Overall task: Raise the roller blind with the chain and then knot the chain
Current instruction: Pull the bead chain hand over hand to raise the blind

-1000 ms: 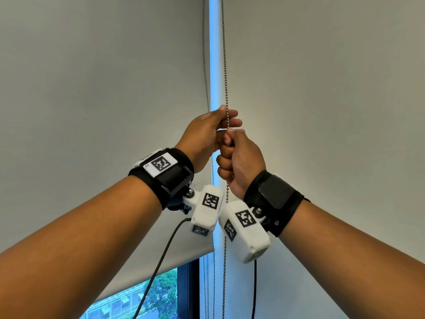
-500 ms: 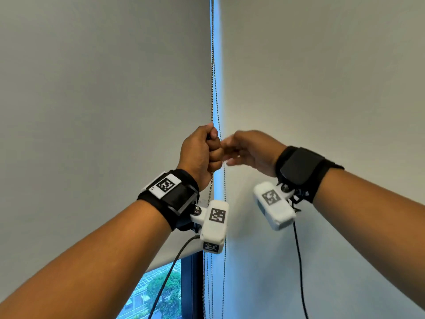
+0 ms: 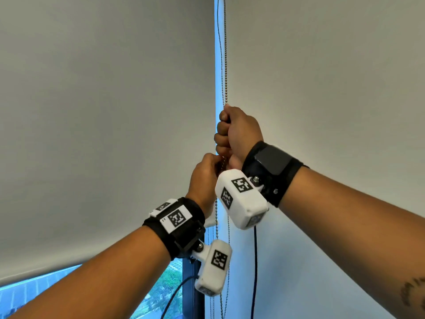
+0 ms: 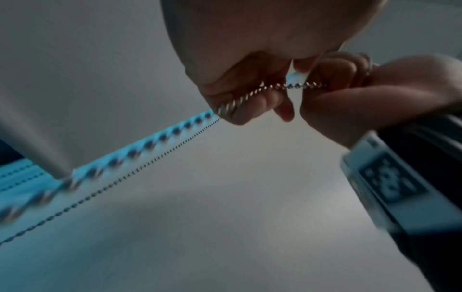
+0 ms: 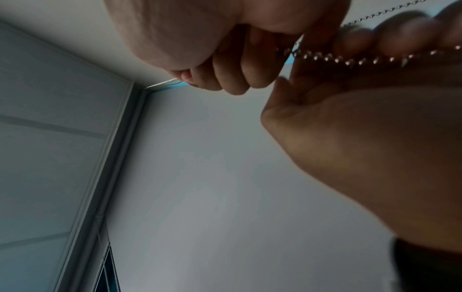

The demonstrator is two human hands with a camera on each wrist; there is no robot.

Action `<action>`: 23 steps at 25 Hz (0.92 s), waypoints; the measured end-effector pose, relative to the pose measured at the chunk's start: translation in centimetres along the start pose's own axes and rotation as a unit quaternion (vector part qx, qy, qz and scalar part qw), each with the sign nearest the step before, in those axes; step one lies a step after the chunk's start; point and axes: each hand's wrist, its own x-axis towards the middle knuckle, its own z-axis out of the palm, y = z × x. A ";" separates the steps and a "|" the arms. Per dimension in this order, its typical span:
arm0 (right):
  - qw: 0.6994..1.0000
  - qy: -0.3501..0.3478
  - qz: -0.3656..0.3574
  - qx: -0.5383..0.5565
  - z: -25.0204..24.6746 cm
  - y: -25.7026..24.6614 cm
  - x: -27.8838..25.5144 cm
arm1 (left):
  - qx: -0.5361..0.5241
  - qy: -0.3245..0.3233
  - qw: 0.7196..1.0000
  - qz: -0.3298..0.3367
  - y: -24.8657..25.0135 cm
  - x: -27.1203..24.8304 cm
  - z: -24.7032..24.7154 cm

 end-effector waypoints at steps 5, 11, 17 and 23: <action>1.000 -0.004 -0.005 -0.002 -1.1 1.5 -0.9 | -0.012 -0.062 0.998 -0.017 1.7 1.8 -2.2; 1.000 -0.005 -0.012 -0.028 -2.6 2.5 -2.1 | -0.024 -0.119 0.993 0.002 4.9 4.5 -1.7; 0.997 -0.035 0.000 -0.066 -2.8 3.0 -2.4 | 0.003 -0.110 0.993 0.037 6.6 4.7 0.2; 0.942 -0.133 -0.017 -0.308 -5.3 3.3 -1.2 | -0.066 -0.040 0.997 0.024 6.1 3.8 0.6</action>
